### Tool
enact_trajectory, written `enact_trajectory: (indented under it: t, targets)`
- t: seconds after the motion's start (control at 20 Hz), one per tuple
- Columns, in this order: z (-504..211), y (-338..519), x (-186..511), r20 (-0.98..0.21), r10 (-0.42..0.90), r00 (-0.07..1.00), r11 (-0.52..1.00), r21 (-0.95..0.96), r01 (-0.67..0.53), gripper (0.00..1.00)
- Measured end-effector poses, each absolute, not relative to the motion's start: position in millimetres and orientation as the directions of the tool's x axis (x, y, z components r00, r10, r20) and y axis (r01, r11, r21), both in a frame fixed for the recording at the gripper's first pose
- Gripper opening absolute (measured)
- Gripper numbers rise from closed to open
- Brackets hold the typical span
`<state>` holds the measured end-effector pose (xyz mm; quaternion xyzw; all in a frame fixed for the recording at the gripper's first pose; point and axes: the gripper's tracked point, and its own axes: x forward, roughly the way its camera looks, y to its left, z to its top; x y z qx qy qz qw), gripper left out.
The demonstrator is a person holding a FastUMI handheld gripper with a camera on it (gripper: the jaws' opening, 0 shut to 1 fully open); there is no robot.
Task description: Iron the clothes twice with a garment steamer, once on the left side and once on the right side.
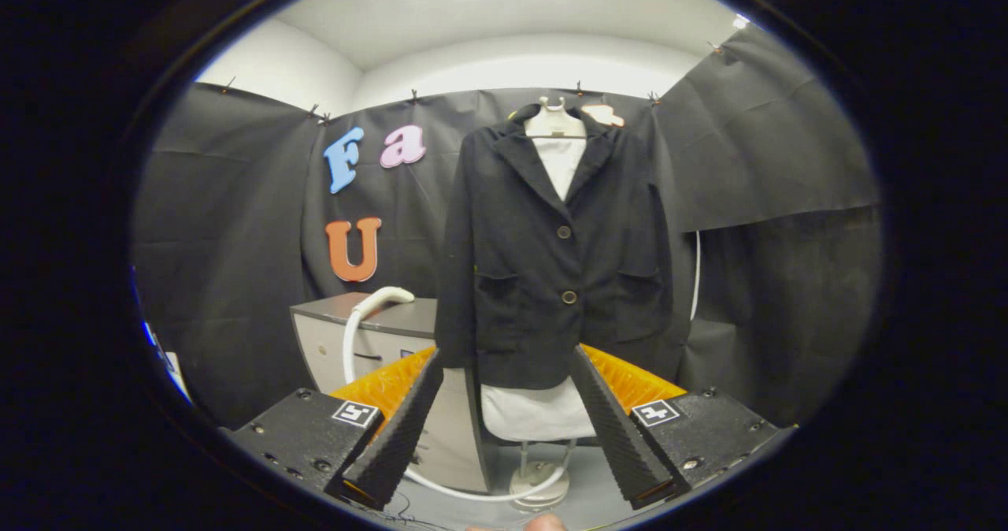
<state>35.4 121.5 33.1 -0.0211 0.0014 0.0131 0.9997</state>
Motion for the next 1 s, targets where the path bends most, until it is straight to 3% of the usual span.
enact_trajectory:
  t: [0.55, 0.8, 1.0]
  targets:
    - [54.9, 293.1, 155.5, -0.156, 0.307, 0.939, 0.946, -0.057, -0.319, 1.0]
    - [59.9, 348.9, 248.1, -0.228, 0.344, 0.911, 0.926, -0.078, -0.37, 1.0]
    - [42.6, 381.5, 314.0, -0.363, 0.342, 0.867, 0.925, -0.029, -0.378, 1.0]
